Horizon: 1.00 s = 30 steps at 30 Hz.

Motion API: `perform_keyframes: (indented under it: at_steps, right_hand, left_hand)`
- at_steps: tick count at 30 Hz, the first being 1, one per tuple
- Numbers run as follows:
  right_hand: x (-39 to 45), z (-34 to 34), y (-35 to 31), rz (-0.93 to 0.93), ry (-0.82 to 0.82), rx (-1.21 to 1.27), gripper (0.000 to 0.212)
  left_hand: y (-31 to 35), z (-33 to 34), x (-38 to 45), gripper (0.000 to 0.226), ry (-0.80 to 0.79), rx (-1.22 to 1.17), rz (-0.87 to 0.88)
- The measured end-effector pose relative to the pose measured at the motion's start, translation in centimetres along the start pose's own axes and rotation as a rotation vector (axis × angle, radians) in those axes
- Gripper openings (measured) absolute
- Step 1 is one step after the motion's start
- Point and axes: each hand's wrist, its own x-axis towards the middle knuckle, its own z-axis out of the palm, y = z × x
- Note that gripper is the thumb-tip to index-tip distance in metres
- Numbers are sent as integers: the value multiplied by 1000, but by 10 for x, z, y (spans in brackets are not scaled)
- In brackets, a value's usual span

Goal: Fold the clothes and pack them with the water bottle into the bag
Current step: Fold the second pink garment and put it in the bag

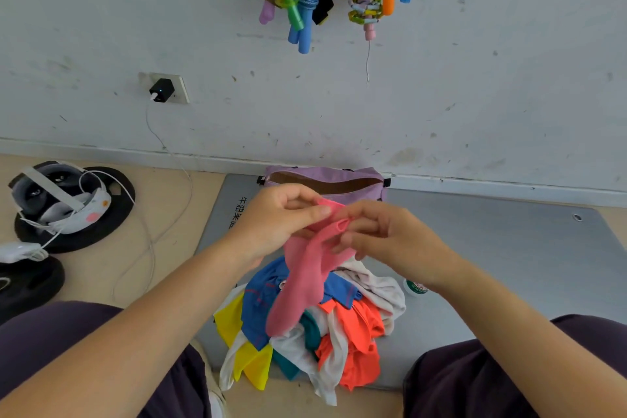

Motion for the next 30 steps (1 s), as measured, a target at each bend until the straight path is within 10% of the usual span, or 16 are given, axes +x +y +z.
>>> perform_keyframes:
  at_steps: [17, 25, 30]
  right_hand:
    - [-1, 6, -4, -399, 531, -572, 8]
    - [-5, -36, 0, -81, 178, -775, 33]
    - [-8, -55, 3, -36, 231, -795, 8]
  left_hand:
    - [5, 11, -10, 18, -168, -133, -53]
    - [13, -3, -11, 10, -219, 29, 159]
    - [15, -20, -4, 11, -103, 192, 239]
